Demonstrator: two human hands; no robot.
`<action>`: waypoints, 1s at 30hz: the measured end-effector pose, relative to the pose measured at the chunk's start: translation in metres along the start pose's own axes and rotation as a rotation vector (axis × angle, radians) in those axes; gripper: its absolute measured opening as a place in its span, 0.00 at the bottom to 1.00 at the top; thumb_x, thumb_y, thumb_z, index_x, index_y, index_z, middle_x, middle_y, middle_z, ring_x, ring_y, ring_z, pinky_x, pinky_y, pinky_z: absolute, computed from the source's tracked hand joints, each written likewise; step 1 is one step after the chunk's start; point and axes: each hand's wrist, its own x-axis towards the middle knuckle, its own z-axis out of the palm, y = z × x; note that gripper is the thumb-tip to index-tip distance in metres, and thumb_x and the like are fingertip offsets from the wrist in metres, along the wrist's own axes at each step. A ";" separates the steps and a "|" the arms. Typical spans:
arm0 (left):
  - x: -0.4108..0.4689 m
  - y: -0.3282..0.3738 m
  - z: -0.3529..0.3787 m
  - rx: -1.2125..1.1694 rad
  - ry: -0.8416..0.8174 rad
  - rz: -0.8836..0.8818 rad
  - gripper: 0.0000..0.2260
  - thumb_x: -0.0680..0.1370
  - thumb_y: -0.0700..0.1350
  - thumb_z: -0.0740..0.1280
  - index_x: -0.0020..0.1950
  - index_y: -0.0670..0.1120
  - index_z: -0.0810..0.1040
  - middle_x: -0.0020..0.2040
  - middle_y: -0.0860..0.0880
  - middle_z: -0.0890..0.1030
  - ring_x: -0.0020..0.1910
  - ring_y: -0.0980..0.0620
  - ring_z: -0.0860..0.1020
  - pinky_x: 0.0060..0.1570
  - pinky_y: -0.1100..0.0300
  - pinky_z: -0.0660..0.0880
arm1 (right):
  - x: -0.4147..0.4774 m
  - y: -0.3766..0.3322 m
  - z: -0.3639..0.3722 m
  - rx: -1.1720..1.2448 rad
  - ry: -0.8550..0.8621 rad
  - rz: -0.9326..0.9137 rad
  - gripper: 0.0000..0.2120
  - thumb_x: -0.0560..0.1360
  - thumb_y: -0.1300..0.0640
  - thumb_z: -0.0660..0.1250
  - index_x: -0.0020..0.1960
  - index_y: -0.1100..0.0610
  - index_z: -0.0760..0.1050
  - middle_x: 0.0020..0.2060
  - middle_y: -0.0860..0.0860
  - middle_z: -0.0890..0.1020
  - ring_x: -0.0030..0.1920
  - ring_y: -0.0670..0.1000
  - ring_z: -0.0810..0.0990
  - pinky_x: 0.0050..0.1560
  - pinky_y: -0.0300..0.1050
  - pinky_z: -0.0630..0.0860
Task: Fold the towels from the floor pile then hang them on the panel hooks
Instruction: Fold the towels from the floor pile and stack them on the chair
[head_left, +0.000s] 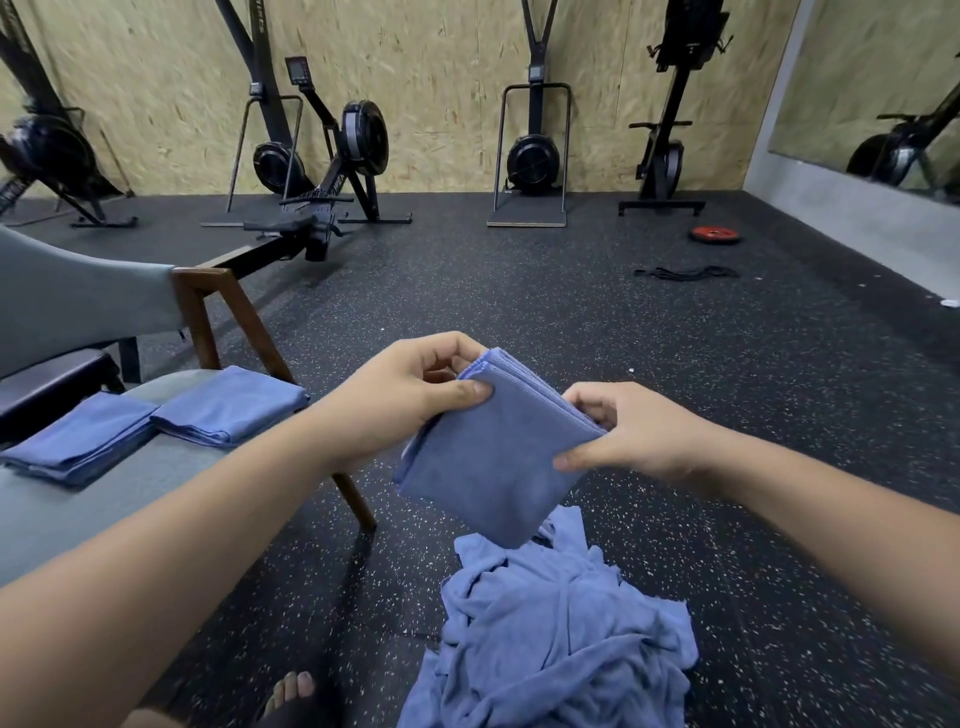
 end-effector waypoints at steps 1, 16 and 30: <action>0.000 -0.003 -0.005 -0.005 0.014 -0.011 0.05 0.82 0.41 0.74 0.58 0.45 0.83 0.55 0.39 0.85 0.54 0.48 0.81 0.60 0.47 0.75 | 0.001 0.000 -0.003 0.000 0.018 0.006 0.14 0.72 0.64 0.82 0.54 0.57 0.82 0.50 0.56 0.89 0.47 0.50 0.84 0.53 0.49 0.76; -0.024 -0.020 -0.017 0.310 -0.014 -0.136 0.20 0.74 0.54 0.82 0.62 0.58 0.80 0.56 0.54 0.85 0.57 0.58 0.83 0.58 0.60 0.80 | 0.037 -0.066 0.043 -0.270 0.146 -0.236 0.21 0.71 0.57 0.80 0.58 0.45 0.74 0.43 0.42 0.88 0.42 0.51 0.83 0.49 0.54 0.81; -0.111 -0.053 -0.146 0.497 0.266 -0.339 0.10 0.74 0.49 0.81 0.46 0.48 0.82 0.38 0.51 0.82 0.37 0.58 0.73 0.41 0.57 0.70 | 0.163 -0.099 0.188 -0.384 -0.266 -0.419 0.24 0.69 0.54 0.78 0.57 0.46 0.68 0.36 0.44 0.84 0.33 0.47 0.76 0.36 0.48 0.74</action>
